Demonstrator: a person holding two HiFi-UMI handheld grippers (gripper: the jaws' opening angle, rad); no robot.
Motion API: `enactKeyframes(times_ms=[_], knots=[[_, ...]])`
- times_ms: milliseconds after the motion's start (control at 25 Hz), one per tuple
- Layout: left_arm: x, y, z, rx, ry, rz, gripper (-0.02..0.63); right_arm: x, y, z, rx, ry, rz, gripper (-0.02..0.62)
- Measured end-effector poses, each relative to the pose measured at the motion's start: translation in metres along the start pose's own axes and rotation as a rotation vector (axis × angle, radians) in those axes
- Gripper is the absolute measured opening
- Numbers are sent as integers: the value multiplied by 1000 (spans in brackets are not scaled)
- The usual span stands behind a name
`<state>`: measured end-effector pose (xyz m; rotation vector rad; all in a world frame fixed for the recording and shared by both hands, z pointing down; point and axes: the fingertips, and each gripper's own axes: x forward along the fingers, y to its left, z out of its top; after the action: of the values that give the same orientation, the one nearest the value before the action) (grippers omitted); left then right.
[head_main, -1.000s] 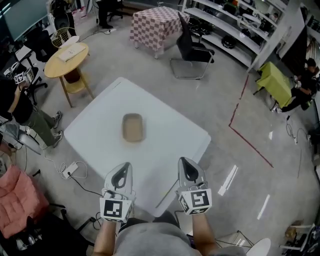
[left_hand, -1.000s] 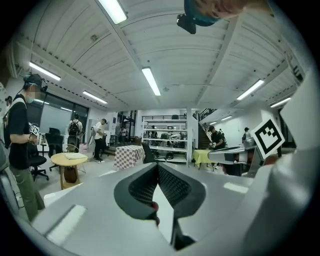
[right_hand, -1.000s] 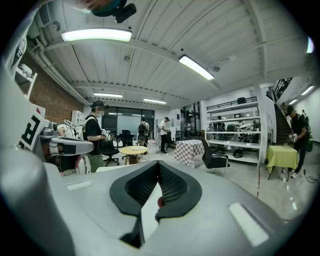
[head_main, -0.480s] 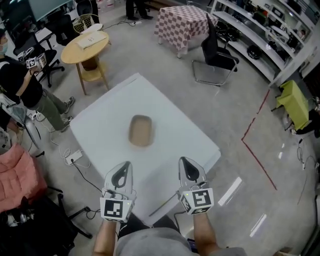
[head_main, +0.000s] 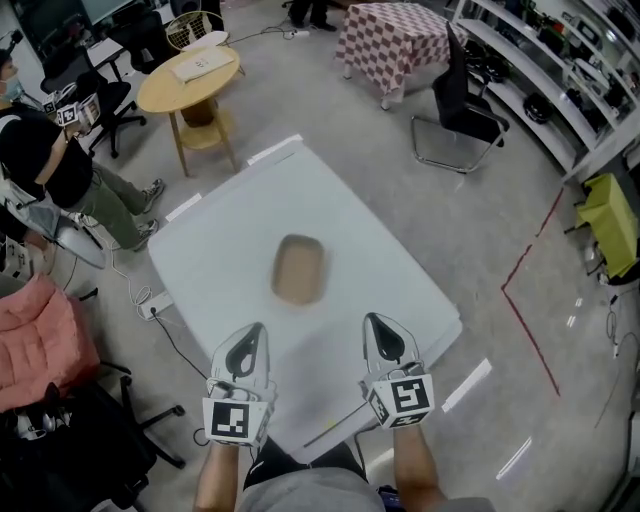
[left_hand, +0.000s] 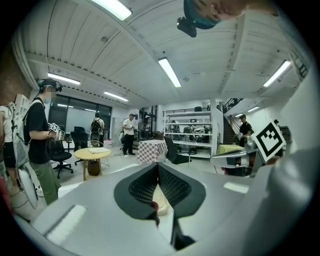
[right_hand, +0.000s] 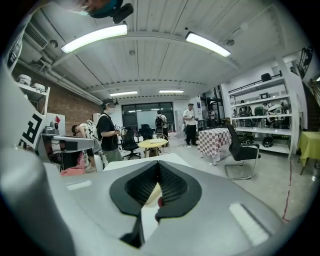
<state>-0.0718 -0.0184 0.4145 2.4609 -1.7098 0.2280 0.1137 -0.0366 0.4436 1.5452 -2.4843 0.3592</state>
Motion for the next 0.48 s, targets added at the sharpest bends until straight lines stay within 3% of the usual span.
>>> enactKeyframes(times_ms=[320, 480], knots=[[53, 23, -22, 4, 43, -35, 12, 59, -13, -11, -15, 55, 18, 3], [79, 30, -25, -51, 37, -42, 12, 90, -19, -18, -22, 75, 26, 3]])
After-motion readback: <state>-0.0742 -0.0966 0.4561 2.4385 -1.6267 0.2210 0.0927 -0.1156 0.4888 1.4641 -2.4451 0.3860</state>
